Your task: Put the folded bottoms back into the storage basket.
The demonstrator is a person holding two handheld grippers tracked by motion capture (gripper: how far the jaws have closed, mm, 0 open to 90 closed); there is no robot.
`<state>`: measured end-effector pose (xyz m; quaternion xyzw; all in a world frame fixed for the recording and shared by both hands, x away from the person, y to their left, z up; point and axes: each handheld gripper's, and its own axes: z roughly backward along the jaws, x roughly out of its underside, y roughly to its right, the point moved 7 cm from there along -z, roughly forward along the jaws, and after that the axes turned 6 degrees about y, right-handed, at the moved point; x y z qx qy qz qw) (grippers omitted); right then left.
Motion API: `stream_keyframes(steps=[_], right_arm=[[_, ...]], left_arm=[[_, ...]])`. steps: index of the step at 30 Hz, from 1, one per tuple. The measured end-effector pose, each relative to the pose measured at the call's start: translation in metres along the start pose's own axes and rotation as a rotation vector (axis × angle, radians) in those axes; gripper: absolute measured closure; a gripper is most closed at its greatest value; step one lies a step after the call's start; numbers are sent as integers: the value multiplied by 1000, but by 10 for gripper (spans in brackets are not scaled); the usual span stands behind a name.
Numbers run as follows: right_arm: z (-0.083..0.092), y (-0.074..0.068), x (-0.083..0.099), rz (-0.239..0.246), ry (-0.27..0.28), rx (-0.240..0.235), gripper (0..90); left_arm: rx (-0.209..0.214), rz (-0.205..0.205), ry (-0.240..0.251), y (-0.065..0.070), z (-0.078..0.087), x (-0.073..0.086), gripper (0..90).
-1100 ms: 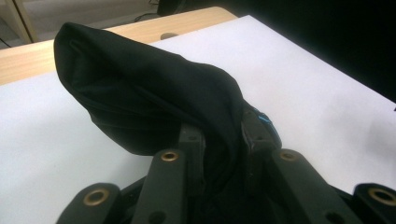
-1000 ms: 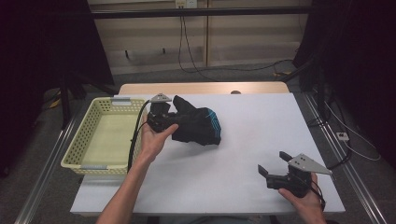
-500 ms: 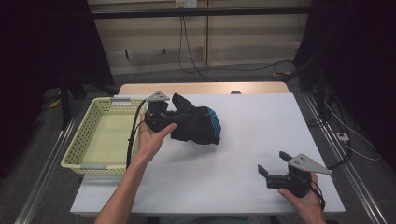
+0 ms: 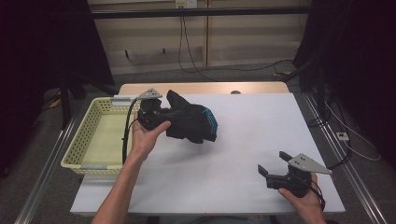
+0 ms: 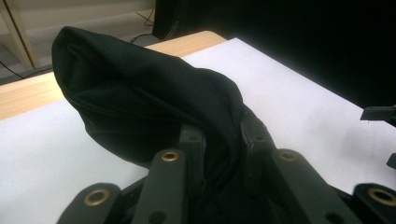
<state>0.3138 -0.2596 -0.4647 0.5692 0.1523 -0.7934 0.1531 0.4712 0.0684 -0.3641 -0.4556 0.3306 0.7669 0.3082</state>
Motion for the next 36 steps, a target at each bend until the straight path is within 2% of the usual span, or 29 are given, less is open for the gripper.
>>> stream_keyframes(steps=[26, 36], right_arm=[[0, 0, 0, -2, -1, 3, 52], [0, 0, 0, -2, -1, 3, 52]], left_arm=[[-2, -23, 50, 2, 29, -18, 756], [-6, -42, 65, 2, 47, -27, 756]])
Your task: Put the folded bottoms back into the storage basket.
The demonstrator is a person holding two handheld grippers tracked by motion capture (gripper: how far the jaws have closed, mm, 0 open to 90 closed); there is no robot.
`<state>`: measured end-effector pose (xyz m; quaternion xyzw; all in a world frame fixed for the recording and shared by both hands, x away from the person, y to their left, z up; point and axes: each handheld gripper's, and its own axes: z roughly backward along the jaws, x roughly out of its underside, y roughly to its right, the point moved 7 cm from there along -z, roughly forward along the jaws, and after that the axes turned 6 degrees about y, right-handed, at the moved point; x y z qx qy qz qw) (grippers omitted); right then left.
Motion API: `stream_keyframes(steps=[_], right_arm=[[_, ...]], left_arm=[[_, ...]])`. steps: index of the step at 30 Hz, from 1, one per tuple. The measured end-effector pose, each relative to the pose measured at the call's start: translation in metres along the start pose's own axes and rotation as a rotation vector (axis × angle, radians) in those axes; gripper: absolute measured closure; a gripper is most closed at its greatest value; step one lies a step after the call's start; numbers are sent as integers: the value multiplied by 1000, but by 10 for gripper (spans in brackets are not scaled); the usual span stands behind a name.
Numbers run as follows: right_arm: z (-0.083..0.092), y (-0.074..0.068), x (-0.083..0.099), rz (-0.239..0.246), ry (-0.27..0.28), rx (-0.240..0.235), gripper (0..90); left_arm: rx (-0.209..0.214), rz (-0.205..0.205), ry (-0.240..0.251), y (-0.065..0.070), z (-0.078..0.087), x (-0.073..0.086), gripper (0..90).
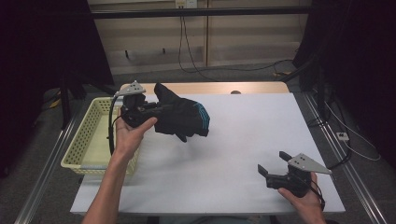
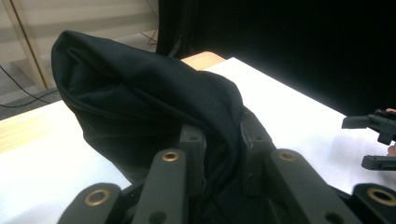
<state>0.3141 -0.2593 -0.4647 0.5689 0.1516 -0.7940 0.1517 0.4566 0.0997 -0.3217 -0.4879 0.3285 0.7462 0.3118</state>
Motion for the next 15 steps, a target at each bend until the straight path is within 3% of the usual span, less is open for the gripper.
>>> stream_keyframes(steps=[10, 15], right_arm=[[0, 0, 0, 1, 1, 0, 52], [0, 0, 0, 0, 2, 0, 51]], left_arm=[[-13, -9, 13, 0, 17, -8, 756], [-21, 2, 48, -1, 27, -13, 756]])
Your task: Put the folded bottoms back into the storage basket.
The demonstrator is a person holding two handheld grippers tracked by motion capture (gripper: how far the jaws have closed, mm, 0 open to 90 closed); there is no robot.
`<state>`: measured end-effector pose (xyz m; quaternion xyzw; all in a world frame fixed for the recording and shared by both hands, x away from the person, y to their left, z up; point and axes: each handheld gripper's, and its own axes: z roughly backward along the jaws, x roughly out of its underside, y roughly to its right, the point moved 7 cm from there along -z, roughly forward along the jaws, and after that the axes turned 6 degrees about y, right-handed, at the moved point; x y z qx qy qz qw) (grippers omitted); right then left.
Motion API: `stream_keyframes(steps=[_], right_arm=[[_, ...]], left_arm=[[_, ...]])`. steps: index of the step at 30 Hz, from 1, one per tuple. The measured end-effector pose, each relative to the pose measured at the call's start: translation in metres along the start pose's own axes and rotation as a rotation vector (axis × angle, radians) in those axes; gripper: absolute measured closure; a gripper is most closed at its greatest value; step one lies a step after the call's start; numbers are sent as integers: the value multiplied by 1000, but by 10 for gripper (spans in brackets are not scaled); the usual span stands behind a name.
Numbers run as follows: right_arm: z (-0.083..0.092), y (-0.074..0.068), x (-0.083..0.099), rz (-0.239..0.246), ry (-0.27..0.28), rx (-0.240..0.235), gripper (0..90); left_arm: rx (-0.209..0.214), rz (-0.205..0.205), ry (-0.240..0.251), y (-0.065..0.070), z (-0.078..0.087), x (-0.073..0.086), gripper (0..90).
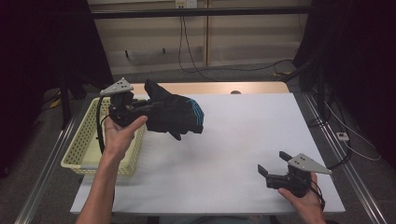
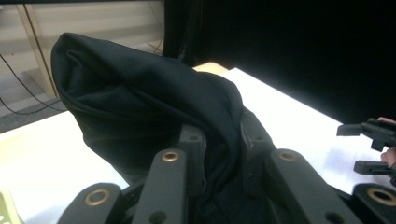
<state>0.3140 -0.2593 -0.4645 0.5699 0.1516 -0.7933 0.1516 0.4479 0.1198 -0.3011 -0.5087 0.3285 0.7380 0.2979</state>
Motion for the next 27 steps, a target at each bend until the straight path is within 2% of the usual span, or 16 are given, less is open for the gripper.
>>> stream_keyframes(steps=[6, 15, 27], right_arm=[[0, 0, 0, 1, -3, 1, 52], [0, 0, 0, 0, -2, 0, 51], [0, 0, 0, -2, -4, 0, 51]], left_arm=[[2, 18, 36, -3, 9, -1, 756], [-40, 27, 52, -12, 21, -4, 755], [-61, 24, 82, -17, 38, -12, 755]])
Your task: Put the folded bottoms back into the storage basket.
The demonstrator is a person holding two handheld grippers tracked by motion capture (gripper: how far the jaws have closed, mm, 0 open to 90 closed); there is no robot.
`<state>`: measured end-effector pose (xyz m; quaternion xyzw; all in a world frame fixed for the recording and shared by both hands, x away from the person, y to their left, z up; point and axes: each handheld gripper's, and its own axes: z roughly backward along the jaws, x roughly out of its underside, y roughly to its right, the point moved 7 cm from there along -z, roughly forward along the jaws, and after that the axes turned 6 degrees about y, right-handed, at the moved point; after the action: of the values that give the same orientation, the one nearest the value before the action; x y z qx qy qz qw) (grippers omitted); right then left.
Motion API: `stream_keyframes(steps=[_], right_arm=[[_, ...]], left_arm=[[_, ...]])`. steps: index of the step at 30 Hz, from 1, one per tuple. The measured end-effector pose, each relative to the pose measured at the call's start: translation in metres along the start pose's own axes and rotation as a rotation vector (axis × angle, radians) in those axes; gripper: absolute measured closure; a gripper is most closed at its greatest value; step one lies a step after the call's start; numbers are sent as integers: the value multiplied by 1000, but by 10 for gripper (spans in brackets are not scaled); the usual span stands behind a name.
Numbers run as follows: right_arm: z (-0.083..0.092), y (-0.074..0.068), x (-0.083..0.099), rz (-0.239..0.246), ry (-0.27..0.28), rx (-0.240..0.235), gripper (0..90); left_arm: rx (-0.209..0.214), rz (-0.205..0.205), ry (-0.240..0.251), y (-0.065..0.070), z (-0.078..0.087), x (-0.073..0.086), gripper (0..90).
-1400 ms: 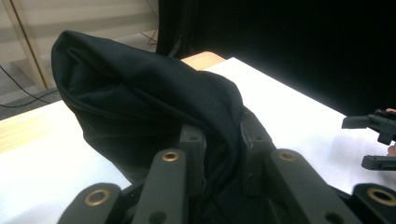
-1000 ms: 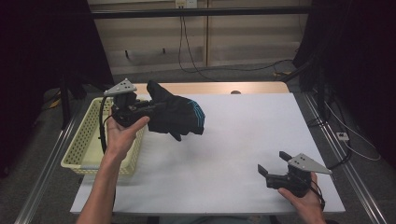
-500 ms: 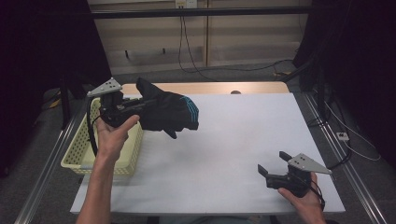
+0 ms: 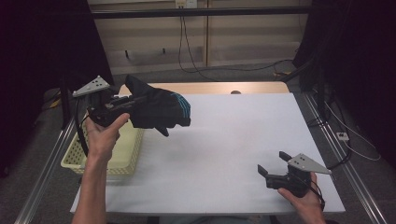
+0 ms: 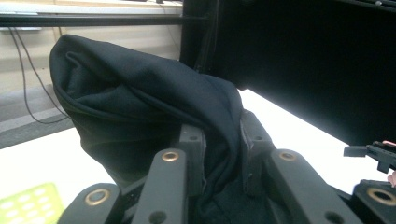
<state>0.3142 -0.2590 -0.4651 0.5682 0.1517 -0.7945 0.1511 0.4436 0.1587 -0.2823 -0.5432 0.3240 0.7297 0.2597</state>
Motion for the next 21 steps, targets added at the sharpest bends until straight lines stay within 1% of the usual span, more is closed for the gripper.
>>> stream_keyframes(steps=[5, 11, 16, 18, 21], right_arm=[[0, 0, 0, -1, -1, 1, 51], [0, 0, 0, -2, -2, 1, 51], [0, 0, 0, -2, 0, 0, 51], [0, 0, 0, -4, 0, 0, 51], [0, 0, 0, -2, 1, 1, 51]], left_arm=[[-12, 2, 3, -4, 6, -3, 755], [-20, 2, 25, -5, 14, -11, 755], [-30, -11, 31, -6, 24, -18, 755], [-33, -11, 38, -7, 29, -20, 755], [-38, 0, 47, -9, 35, -21, 756]])
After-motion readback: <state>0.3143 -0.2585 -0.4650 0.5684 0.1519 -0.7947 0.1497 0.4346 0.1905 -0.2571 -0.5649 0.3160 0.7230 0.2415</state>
